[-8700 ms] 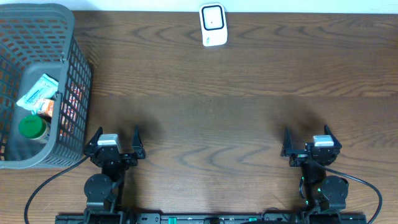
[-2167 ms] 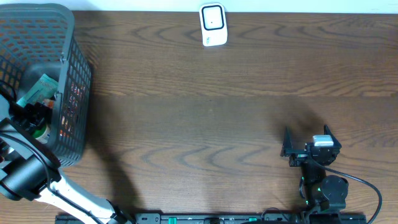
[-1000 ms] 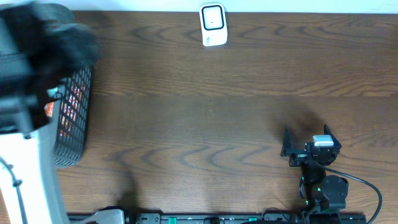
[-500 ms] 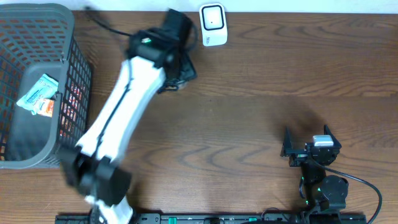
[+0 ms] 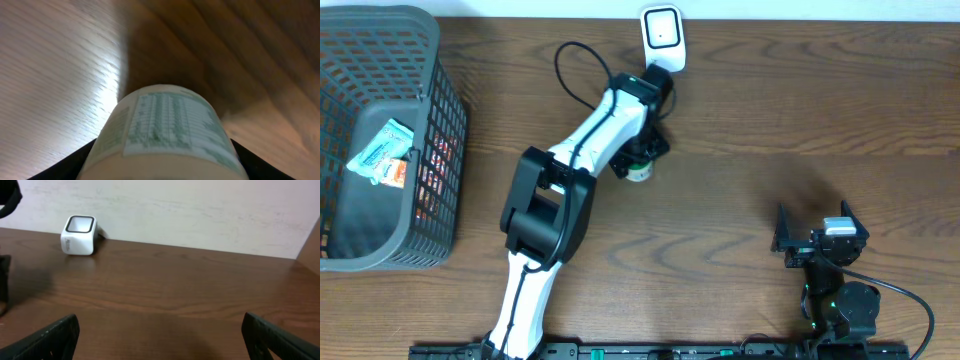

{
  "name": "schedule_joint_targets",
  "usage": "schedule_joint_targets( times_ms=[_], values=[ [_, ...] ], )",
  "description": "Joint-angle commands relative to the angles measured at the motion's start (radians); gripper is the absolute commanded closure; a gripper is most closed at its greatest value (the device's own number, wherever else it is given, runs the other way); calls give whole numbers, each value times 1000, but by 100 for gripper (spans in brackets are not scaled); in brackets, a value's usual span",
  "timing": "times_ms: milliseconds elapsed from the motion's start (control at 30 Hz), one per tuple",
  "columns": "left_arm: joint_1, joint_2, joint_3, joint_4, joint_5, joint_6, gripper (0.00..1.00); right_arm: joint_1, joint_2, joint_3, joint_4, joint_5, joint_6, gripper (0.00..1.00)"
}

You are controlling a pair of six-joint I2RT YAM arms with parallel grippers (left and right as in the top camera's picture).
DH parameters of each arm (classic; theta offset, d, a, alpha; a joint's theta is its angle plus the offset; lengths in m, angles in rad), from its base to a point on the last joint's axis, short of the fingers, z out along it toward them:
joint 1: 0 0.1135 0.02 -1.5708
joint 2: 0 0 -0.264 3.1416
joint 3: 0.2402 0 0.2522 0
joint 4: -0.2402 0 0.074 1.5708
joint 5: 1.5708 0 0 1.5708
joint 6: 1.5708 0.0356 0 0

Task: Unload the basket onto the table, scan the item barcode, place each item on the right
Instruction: 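Carry bottle past scanner with left gripper and set it on table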

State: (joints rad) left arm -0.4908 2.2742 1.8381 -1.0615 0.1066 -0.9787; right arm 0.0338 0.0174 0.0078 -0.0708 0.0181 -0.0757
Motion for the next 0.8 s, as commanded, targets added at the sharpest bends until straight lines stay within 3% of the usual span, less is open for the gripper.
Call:
schedule_joint_targets(
  times_ms=[0,33,200,467,600,767],
  values=[
    [-32,-10,4,-3,13,-9,16,-13,-4,-2,-3,-2,15,1],
    [-35,-14,4,-2,11,6,2,-13,-4,-2,-3,-2,16,1],
    [-18,-100,41,-32,-41,88,2,-13,-4,-2,-3,-2,16,1],
    [92,-412,248,-53,-13,449,2,-13,-4,-2,-3,-2,15,1],
    [269,-571,298,-143,-96,512,2,-13,-4,-2,-3,-2,15,1],
    [647,-675,298,-284,-93,534,2,-13,-4,-2,-3,-2,15,1]
  ],
)
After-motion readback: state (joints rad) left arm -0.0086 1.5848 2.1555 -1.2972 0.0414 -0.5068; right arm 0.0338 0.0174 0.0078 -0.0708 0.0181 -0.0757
